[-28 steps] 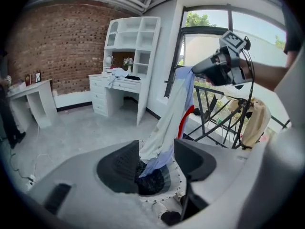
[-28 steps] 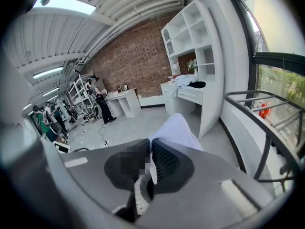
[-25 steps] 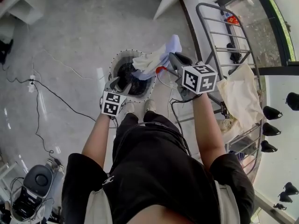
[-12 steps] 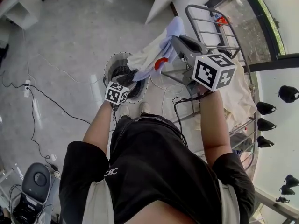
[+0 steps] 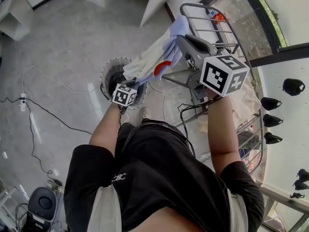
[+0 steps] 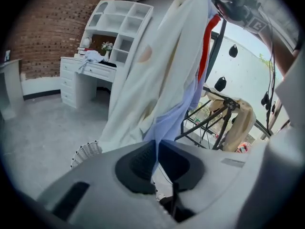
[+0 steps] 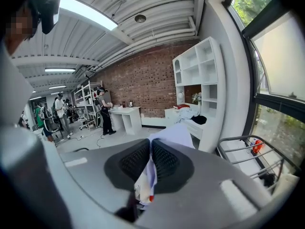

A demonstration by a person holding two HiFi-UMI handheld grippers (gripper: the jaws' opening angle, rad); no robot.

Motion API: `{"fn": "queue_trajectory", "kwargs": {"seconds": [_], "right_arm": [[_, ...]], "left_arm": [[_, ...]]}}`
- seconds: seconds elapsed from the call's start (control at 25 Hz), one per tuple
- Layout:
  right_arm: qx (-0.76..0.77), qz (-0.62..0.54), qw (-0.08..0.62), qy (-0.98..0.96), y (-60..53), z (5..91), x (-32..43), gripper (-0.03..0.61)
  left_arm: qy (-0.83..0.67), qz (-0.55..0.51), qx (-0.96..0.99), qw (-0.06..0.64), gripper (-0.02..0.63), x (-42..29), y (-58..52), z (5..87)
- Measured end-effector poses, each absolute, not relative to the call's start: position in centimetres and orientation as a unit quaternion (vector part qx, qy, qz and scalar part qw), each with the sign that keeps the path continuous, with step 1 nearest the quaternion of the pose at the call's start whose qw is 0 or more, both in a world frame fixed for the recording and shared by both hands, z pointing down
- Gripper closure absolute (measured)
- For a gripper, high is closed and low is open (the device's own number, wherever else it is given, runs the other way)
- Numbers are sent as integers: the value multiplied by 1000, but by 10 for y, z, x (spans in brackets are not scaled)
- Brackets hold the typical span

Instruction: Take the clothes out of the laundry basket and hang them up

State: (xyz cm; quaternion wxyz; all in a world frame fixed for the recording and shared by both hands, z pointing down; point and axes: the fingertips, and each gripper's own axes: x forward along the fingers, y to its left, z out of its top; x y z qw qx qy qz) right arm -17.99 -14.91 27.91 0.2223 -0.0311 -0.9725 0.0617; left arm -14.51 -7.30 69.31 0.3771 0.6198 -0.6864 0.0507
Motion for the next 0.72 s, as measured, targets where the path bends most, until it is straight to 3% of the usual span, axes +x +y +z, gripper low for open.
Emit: {"fn": "queue_trajectory", "kwargs": {"seconds": [0.32, 0.72], "right_arm": [[-5, 63, 215, -975, -171, 283, -172, 546], [13, 87, 206, -975, -210, 299, -170, 546]], "left_arm": [[-734, 7, 584, 348, 600, -208, -5, 651], [-850, 26, 475, 224, 600, -334, 85, 514]]}}
